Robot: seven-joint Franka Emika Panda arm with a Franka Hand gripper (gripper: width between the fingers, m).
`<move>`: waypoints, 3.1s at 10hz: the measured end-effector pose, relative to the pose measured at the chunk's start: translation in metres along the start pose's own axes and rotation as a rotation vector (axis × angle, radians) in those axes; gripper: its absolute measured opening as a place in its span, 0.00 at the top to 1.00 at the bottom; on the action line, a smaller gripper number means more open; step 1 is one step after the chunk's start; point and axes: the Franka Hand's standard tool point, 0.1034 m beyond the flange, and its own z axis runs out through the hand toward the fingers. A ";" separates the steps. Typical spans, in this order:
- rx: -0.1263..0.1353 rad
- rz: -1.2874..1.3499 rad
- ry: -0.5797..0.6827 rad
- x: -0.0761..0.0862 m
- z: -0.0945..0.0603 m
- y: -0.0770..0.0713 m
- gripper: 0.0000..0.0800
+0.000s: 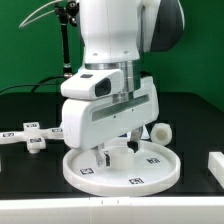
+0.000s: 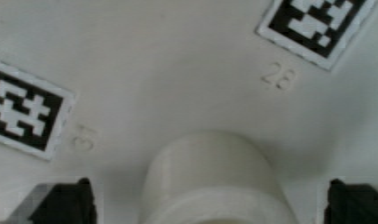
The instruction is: Assemble round table
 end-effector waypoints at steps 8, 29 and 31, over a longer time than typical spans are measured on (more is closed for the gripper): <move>0.002 0.002 -0.001 0.000 0.000 -0.001 0.50; -0.022 -0.040 0.040 0.064 -0.012 -0.001 0.19; -0.033 0.025 0.044 0.057 -0.031 -0.009 0.19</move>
Offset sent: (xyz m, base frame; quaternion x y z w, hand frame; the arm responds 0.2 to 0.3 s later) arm 0.0000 0.0000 0.0000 0.0000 0.0000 0.0000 1.0000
